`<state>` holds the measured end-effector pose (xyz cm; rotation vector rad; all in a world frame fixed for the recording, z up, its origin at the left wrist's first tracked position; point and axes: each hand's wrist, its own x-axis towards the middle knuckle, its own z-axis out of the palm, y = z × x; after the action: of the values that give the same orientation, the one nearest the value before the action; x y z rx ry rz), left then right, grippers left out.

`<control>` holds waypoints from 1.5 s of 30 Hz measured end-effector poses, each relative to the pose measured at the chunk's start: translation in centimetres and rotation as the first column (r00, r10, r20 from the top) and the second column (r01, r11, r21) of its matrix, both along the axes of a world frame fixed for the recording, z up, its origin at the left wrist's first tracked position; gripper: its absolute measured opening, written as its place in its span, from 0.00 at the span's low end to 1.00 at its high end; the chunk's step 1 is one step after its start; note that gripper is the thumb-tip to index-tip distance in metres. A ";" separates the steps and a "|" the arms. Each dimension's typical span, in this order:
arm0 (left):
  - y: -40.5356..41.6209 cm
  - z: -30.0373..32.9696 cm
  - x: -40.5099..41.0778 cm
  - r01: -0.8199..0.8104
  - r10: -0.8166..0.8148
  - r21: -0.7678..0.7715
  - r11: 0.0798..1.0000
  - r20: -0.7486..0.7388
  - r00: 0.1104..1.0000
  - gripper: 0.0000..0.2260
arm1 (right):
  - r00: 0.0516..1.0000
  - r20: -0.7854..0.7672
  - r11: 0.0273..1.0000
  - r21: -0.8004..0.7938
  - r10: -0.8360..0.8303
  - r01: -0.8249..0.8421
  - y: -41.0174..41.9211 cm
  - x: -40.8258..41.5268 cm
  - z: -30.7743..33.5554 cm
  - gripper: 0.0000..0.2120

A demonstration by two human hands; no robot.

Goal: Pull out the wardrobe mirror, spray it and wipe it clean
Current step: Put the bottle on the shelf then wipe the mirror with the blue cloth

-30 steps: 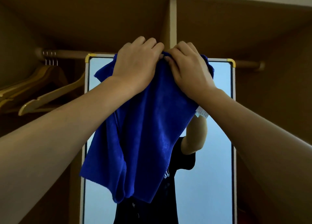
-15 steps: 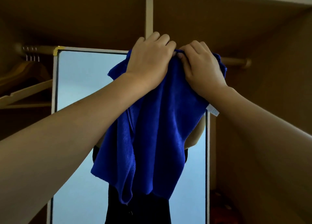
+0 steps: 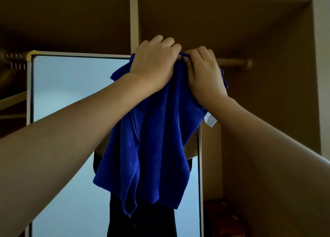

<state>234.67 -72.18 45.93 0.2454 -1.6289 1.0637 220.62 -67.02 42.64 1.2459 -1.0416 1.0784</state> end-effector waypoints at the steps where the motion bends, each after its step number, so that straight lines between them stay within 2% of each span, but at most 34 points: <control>1: 0.1 0.1 0.0 -0.005 0.005 0.006 1.000 0.004 1.000 0.14 | 1.000 0.017 1.000 -0.010 0.005 -0.005 -0.2 0.1 -0.2 0.14; 10: 1.1 -0.2 -1.2 -0.054 0.049 0.087 0.995 0.063 0.997 0.15 | 0.978 0.199 0.997 -0.062 0.060 -0.049 -0.4 0.8 -2.2 0.16; 19: 1.7 -0.7 -2.3 -0.086 0.073 0.104 0.991 0.123 0.990 0.16 | 0.931 0.355 0.995 -0.002 0.090 -0.096 -0.1 1.7 -4.5 0.21; 28: 1.6 -3.4 -2.7 -0.179 0.182 -0.034 0.983 0.178 0.967 0.18 | 0.905 0.397 0.987 -0.013 0.153 -0.161 0.0 2.1 -7.2 0.20; 36: 2.4 -5.4 -3.1 -0.158 0.146 0.047 0.986 0.196 0.970 0.19 | 0.882 0.421 0.974 -0.020 0.213 -0.225 0.1 2.1 -8.8 0.21; 45: 2.5 -7.2 -3.0 -0.138 0.130 0.021 0.990 0.229 0.965 0.18 | 0.861 0.436 0.962 -0.049 0.263 -0.269 -0.2 2.1 -10.9 0.21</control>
<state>231.62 -69.66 38.71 0.2689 -1.8594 1.2006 222.68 -67.24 31.71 1.2075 -1.2362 1.6251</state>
